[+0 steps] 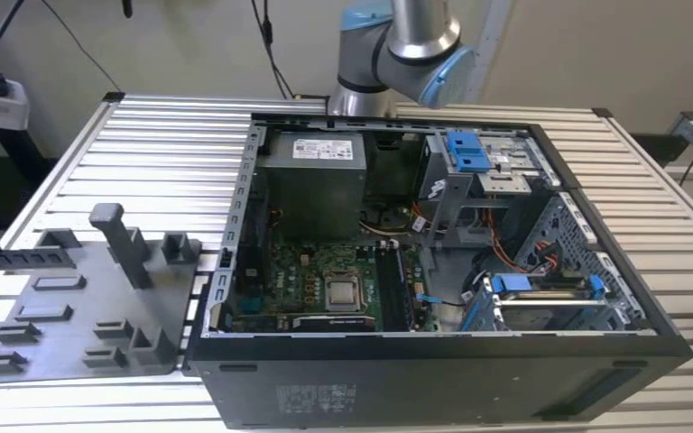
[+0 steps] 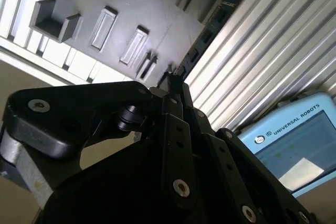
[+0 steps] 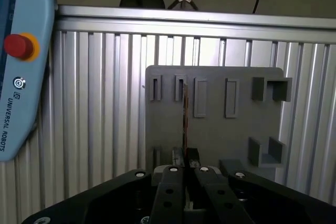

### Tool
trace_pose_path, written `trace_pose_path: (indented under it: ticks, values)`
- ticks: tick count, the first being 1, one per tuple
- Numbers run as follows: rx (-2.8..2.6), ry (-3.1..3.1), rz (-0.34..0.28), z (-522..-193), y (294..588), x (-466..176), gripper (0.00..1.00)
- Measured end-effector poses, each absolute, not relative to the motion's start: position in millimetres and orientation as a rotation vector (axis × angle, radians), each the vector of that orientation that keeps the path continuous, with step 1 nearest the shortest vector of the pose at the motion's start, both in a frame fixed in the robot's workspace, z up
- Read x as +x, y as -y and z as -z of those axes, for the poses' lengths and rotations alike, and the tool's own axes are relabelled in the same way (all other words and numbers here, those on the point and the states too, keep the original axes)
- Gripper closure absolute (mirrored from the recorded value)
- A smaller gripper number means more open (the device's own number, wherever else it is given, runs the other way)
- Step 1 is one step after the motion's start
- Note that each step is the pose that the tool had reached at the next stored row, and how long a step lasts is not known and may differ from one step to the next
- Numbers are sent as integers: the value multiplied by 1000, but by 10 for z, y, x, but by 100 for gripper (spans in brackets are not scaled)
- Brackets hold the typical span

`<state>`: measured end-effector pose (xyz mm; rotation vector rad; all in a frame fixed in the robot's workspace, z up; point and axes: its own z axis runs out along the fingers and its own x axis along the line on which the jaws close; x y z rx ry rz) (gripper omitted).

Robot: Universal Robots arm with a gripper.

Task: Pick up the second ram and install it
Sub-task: 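Pick up the second ram and move it above second insertion slot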

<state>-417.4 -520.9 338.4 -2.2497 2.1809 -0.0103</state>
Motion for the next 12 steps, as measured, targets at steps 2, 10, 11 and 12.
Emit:
trace_pose_path:
  ticks: [2,10,11,12]
  values:
    - [-2250,-2181,11,-3388,5209,-4174,86]
    - [-2250,-2182,11,-3458,5209,-4174,86]
    - [-2250,-2182,11,-3479,5209,-4174,86]
    - [-2250,-2182,12,-3498,5209,-4174,86]
